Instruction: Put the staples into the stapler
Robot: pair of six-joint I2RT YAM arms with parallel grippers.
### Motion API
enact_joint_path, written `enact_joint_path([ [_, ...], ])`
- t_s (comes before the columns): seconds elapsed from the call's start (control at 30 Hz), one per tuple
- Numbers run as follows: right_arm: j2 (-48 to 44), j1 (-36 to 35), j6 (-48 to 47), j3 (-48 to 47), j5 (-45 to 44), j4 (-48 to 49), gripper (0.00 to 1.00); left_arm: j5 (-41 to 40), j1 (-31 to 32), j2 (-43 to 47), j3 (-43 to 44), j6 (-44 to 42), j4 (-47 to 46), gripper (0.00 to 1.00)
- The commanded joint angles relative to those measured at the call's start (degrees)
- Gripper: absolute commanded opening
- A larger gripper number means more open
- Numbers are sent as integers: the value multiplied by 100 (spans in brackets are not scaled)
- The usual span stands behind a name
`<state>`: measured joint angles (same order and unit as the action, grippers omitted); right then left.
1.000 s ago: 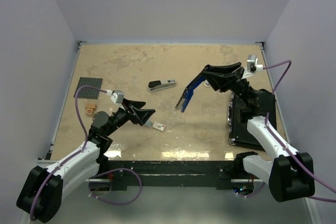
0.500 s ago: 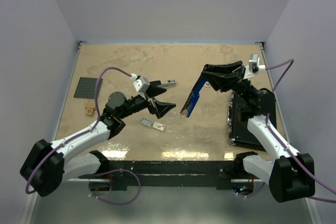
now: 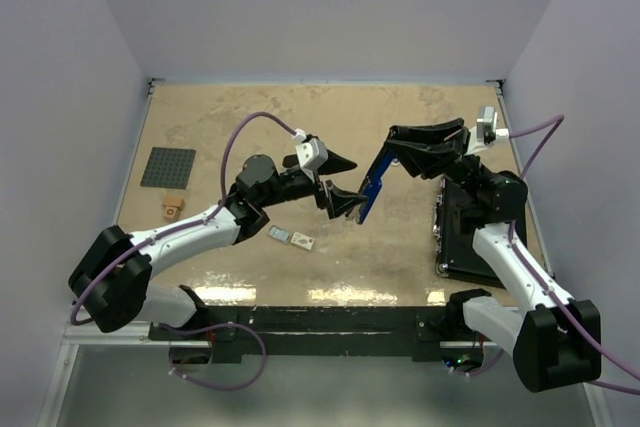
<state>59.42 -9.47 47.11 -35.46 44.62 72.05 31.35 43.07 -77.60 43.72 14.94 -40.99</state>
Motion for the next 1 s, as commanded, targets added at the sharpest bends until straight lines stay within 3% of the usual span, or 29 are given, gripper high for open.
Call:
enact_joint_path([
  [0.0, -229, -19, -18, -110, -164, 424, 0, 82, 202, -114, 382, -466, -155, 86],
  [0.2, -246, -19, 17, -66, -138, 415, 0, -85, 360, -202, 453, -553, -120, 63],
  [0.27, -264, -19, 17, -40, -138, 424, 0, -120, 386, -220, 462, -588, -102, 49],
  [0.43, -325, -19, 26, 39, -129, 371, 0, -173, 413, -203, 435, -597, -85, 29],
  [0.57, -430, -19, -114, 241, -339, -92, 0, -453, 422, -124, 365, -615, 117, 0],
  [0.67, -597, -11, -281, 627, -848, -471, 1, -883, 422, -53, 330, -685, 618, 0],
  [0.7, -642, -11, -308, 759, -989, -542, 5, -1007, 422, -27, 330, -711, 758, 0],
  [0.73, -677, -19, -369, 1012, -1234, -587, 15, -1113, 422, -18, 347, -755, 1099, 0],
  [0.8, -765, -19, -431, 1242, -1394, -736, 20, -1455, 413, -62, 461, -913, 1496, 0],
  [0.9, -896, -11, -580, 1664, -1772, -1104, 48, -1948, 422, -280, 777, -1142, 2557, 0],
  [0.97, -993, -11, -791, 1762, -2070, -1534, 54, -2186, 422, -491, 1040, -1309, 2894, 0],
])
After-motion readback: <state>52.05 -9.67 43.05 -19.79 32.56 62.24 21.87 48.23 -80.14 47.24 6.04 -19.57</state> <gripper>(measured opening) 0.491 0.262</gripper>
